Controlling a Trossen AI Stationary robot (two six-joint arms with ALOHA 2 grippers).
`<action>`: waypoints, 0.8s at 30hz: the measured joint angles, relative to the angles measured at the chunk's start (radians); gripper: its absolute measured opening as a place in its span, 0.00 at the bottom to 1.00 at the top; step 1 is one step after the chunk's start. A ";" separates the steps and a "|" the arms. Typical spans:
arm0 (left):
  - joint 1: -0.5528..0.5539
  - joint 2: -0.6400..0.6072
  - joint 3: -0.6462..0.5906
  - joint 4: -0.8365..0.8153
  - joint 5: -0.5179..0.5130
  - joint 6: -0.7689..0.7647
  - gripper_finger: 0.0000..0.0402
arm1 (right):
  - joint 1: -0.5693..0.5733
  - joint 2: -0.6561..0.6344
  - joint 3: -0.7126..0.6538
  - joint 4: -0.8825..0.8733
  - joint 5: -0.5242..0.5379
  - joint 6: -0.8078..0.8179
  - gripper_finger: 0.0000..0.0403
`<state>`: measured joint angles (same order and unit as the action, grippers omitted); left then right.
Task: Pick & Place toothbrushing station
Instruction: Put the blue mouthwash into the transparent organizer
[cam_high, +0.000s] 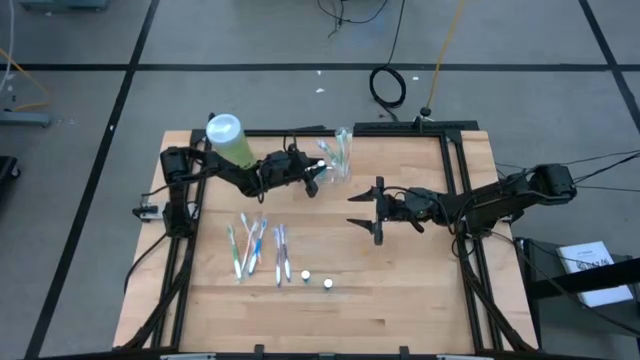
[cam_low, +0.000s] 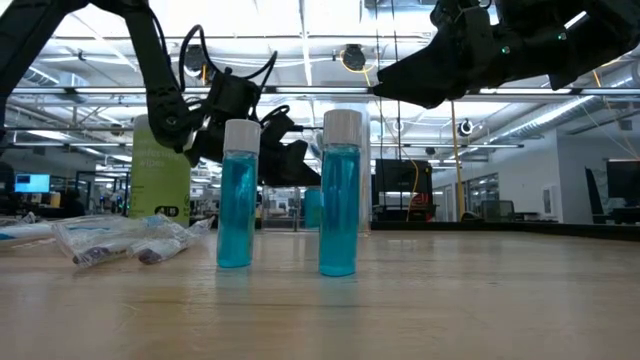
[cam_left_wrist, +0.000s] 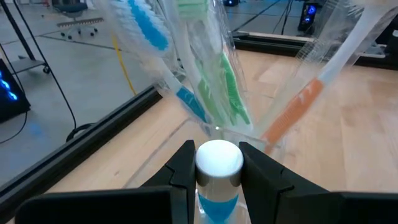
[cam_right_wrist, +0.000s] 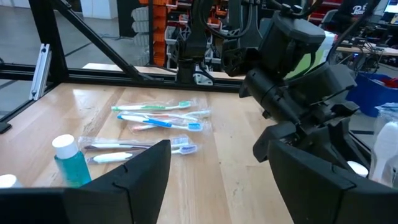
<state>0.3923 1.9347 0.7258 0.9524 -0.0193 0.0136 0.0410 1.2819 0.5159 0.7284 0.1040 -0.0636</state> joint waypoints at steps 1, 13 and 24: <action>0.000 0.000 0.000 0.000 -0.001 0.000 0.21 | 0.000 0.000 0.000 0.000 0.000 -0.001 0.65; -0.004 0.000 -0.001 -0.006 -0.003 -0.020 0.58 | 0.000 0.000 0.000 0.000 0.000 -0.001 0.65; -0.002 -0.007 -0.005 0.042 -0.011 -0.013 0.70 | 0.000 0.000 0.000 0.000 0.000 -0.001 0.65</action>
<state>0.3904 1.9276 0.7212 0.9948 -0.0306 0.0006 0.0410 1.2819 0.5159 0.7284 0.1040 -0.0643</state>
